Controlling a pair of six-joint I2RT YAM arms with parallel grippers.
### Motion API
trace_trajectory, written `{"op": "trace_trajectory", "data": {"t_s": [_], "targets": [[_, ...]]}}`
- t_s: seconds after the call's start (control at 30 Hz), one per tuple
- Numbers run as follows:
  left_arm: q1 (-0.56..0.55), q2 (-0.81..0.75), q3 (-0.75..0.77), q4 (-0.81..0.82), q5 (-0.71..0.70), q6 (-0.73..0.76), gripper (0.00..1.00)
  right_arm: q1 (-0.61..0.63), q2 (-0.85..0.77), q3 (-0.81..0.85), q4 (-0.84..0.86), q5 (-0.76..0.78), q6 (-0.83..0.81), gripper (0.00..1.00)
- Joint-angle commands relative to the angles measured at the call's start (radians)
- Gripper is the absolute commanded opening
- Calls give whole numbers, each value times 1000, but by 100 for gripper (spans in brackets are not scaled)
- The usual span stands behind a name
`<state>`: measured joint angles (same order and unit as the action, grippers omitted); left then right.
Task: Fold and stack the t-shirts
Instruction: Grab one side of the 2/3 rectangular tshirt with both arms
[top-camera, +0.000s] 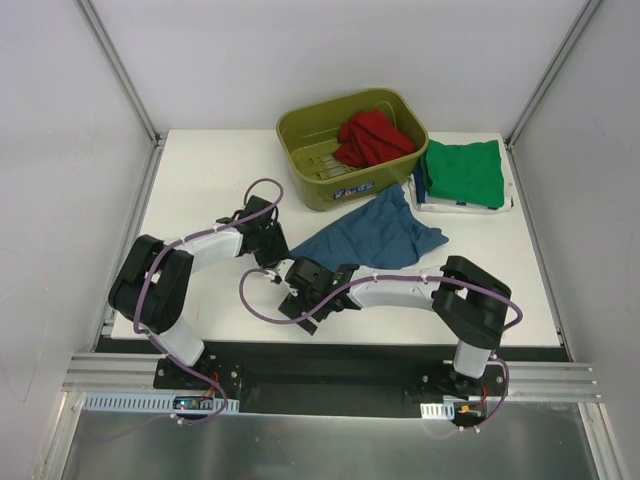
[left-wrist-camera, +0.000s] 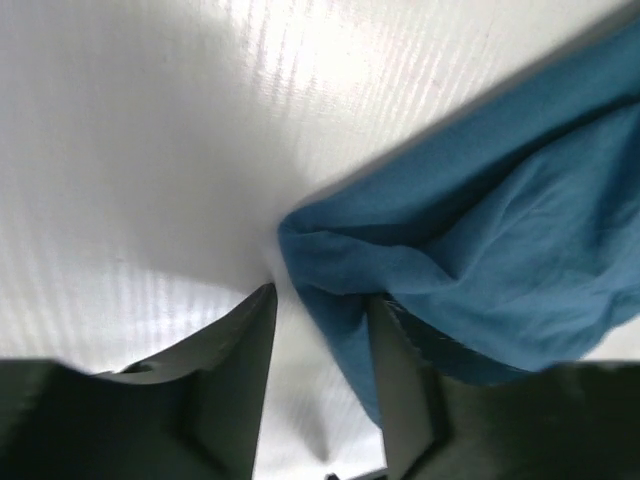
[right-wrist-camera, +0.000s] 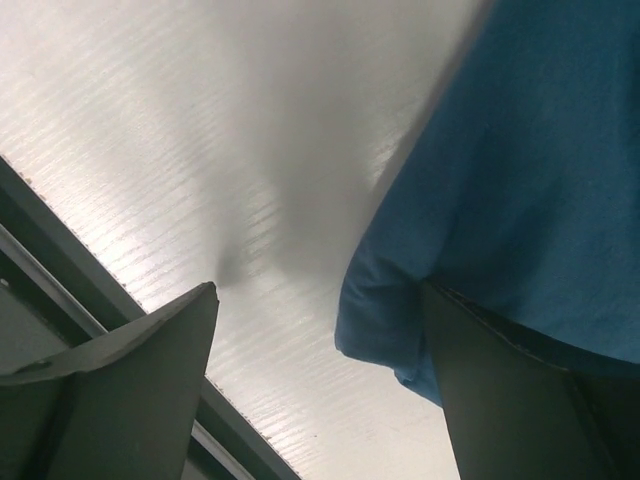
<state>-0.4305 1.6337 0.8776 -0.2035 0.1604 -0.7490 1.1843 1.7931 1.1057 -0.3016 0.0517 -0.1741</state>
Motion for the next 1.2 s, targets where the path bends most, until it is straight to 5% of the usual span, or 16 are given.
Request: {"op": "trace_trajectory", "data": {"t_s": [0.0, 0.17, 0.23, 0.43, 0.63, 0.87, 1.17], "targets": [[3, 66, -6, -36, 13, 10, 34, 1, 18, -3, -40, 42, 22, 81], [3, 100, 4, -17, 54, 13, 8, 5, 28, 2, -41, 42, 39, 62], [3, 92, 1, -17, 62, 14, 0, 6, 19, -4, -33, 51, 47, 44], [3, -81, -127, -20, -27, -21, 0, 34, -11, 13, -40, 47, 82, 7], [3, -403, -290, -95, -119, -119, 0, 158, -116, 55, -22, -82, 97, 1], [3, -869, -339, -276, -228, -154, 0, 164, -247, 72, 48, -280, 171, 1], [3, -982, -204, -320, -206, -132, 0, 143, -423, 39, 65, -334, 243, 1]]}}
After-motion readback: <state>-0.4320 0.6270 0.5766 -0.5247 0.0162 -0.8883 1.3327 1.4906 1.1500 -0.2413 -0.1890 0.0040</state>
